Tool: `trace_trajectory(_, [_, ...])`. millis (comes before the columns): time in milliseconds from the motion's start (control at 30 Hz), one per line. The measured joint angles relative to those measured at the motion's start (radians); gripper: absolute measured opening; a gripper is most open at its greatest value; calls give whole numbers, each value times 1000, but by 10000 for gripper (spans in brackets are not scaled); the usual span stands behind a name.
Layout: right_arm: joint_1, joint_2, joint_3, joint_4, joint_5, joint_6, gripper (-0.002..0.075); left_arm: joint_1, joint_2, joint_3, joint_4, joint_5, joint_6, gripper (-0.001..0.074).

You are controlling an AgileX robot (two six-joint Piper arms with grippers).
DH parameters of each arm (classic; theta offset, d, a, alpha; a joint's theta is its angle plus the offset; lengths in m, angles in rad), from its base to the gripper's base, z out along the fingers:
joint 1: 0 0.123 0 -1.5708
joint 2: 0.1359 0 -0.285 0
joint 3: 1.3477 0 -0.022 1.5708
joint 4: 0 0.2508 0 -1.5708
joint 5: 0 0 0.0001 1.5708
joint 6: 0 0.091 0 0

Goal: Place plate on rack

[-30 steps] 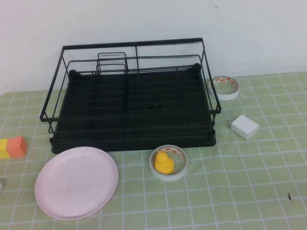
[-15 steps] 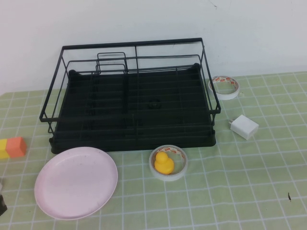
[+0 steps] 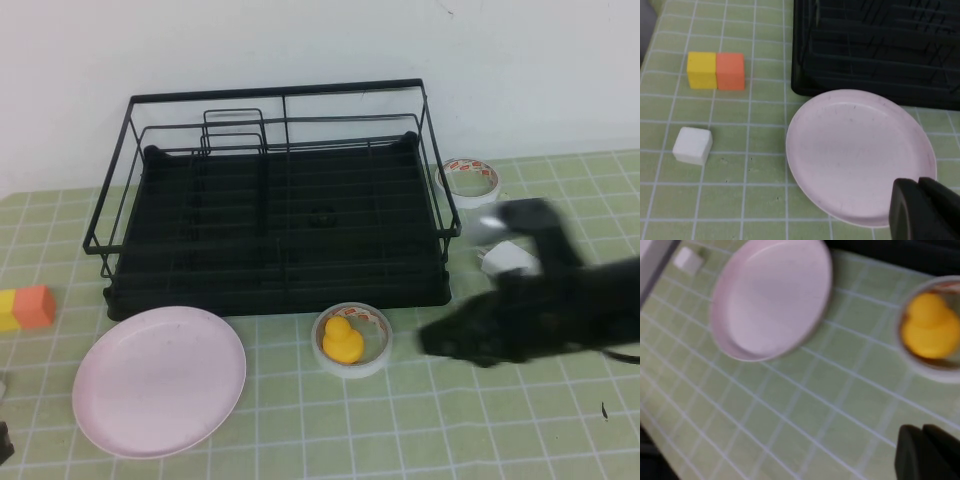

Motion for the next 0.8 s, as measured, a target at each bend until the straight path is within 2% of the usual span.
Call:
trace_trajectory(233, [83,237,-169,121,110,0,-1,0,0,7,4,35,0,-2])
trace_trajectory(500, [166,416,-334,182,178,46,-1,0,0,29,4,22,-19,-2])
trace_trajectory(800, [231,551,-443,328,162,58,14,0,0,29,4,3,-31,-2])
